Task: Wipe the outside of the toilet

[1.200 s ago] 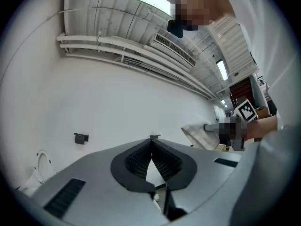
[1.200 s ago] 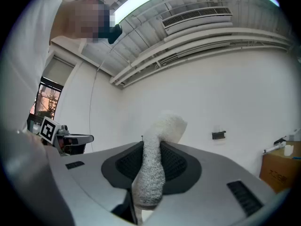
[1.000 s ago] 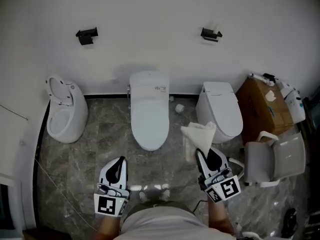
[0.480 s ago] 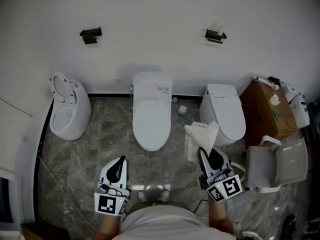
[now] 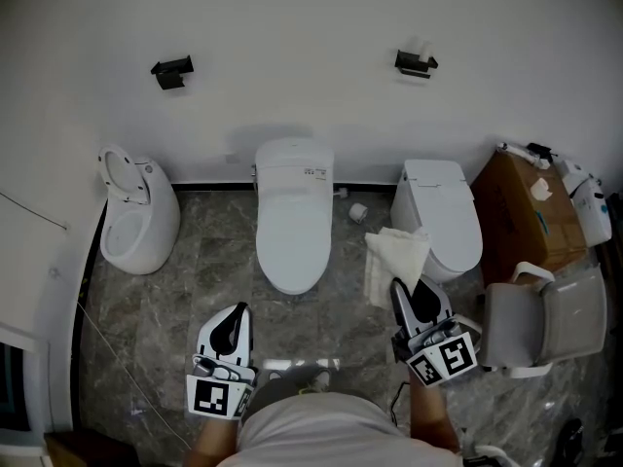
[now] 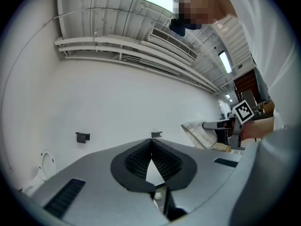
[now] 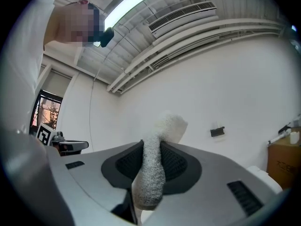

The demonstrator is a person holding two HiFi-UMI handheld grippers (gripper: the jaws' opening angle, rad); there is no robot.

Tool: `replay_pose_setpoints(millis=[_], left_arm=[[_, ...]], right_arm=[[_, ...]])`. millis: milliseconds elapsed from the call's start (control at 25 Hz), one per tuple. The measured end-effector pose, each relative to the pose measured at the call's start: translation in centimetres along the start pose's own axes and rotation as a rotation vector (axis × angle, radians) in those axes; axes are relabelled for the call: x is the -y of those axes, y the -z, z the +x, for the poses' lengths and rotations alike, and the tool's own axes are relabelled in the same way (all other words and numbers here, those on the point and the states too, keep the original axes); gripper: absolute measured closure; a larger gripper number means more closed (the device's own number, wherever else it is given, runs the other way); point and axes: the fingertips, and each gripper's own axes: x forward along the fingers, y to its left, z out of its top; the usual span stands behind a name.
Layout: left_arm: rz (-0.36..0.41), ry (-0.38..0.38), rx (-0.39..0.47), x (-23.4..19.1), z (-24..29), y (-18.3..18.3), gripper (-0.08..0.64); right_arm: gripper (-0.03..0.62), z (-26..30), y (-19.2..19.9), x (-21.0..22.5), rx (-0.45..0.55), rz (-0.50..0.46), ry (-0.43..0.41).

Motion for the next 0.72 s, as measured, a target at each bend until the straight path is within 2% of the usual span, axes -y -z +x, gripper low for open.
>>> replay_pose_setpoints(millis=[320, 520, 720], left_arm=[[0.017, -0.011, -0.006, 0.9, 1.4, -0.1, 0.543], [0.008, -0.025, -0.026, 0.0, 1.6, 1.0, 0.543], [-0.008, -0.003, -0.028, -1.1, 3.7, 2.0, 0.543]], right_arm=[[0.476, 0.5, 0.4, 2.0, -0.003, 0.021, -0.017], [0.476, 1.8, 0.8, 1.9, 0.002, 0.03, -0.032], [0.476, 3.4, 1.5, 2.6, -0.014, 0.034, -0.015]])
